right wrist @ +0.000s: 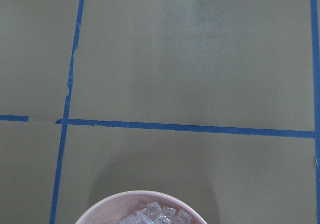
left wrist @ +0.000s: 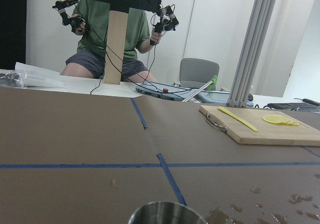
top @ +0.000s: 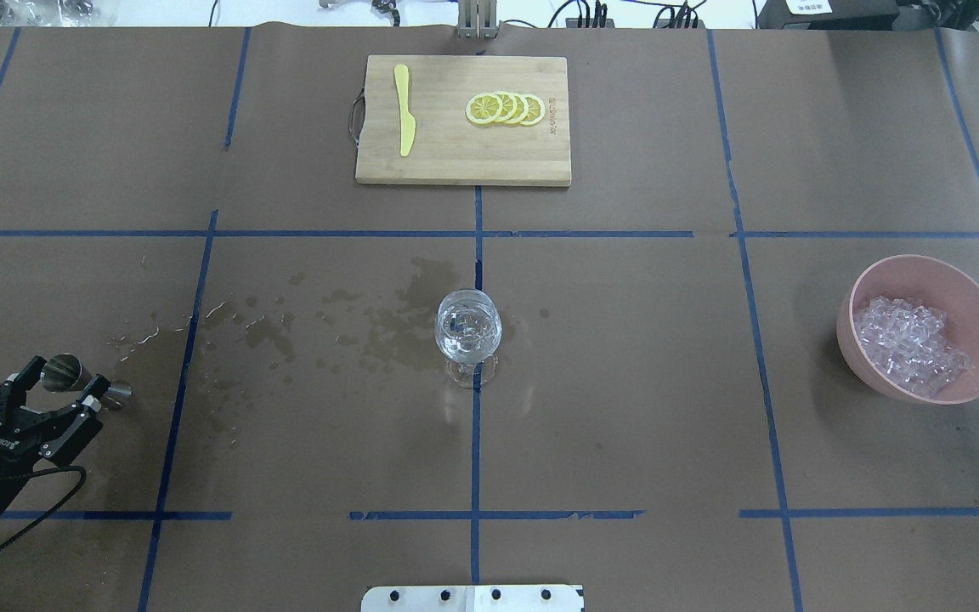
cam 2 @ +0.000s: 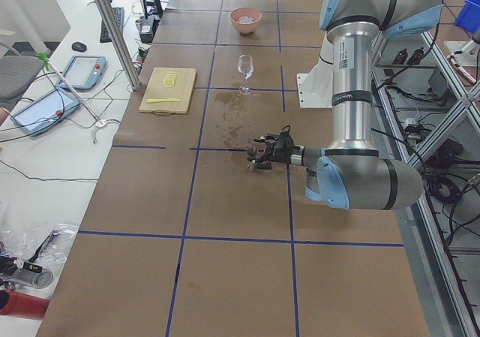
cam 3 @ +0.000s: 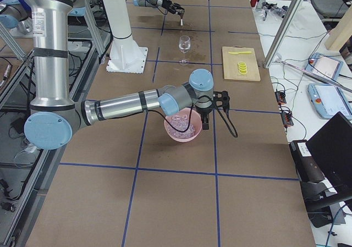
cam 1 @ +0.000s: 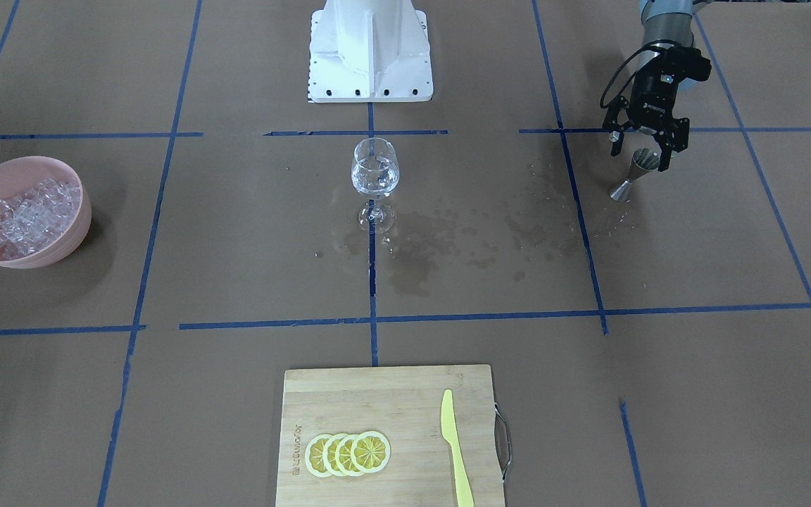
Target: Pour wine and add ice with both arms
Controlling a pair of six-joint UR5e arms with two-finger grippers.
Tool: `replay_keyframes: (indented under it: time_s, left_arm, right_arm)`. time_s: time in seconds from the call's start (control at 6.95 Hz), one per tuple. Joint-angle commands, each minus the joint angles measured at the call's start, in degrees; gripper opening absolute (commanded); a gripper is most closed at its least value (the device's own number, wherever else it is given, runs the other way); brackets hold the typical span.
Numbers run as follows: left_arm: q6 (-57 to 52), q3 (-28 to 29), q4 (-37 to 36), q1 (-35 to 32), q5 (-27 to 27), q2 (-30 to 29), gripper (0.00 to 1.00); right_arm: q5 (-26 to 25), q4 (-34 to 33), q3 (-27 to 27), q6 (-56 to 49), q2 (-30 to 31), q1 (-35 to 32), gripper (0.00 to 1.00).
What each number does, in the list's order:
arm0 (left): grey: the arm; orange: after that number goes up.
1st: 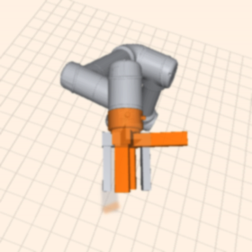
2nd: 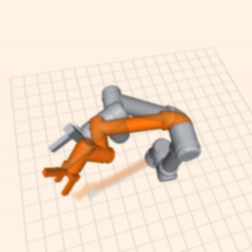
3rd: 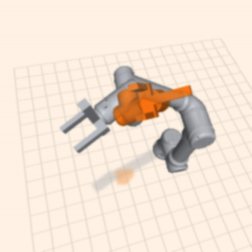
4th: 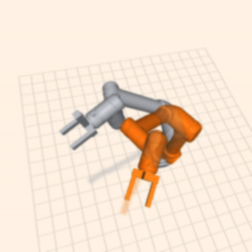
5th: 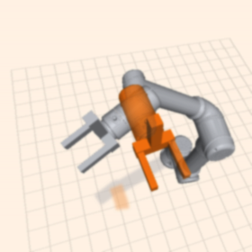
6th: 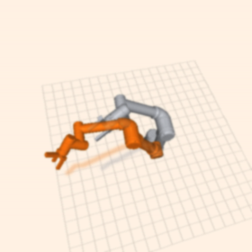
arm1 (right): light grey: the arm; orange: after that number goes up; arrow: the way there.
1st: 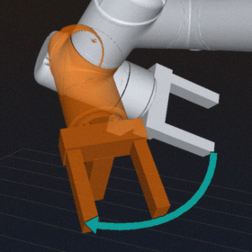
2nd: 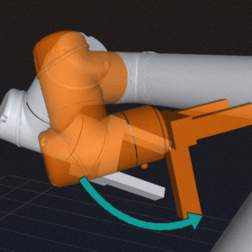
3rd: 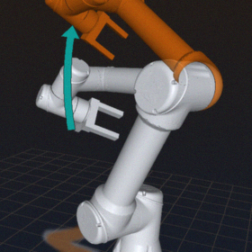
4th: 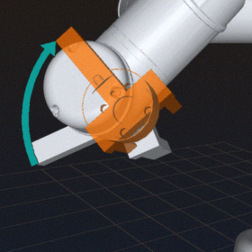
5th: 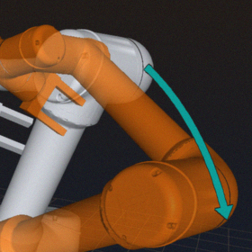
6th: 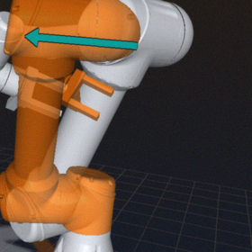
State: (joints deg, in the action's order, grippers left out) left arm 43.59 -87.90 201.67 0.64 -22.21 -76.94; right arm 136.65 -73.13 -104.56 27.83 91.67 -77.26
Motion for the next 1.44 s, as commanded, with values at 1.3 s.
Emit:
replay_keyframes:
  time_s: [1.3]
  left_arm:
    - [-17.32, -3.80, -43.60, -67.33, -83.28, -13.51, 1.00]
  right_arm:
    - [-5.76, 0.09, 0.06, 0.81, -1.92, 2.98, 1.00]
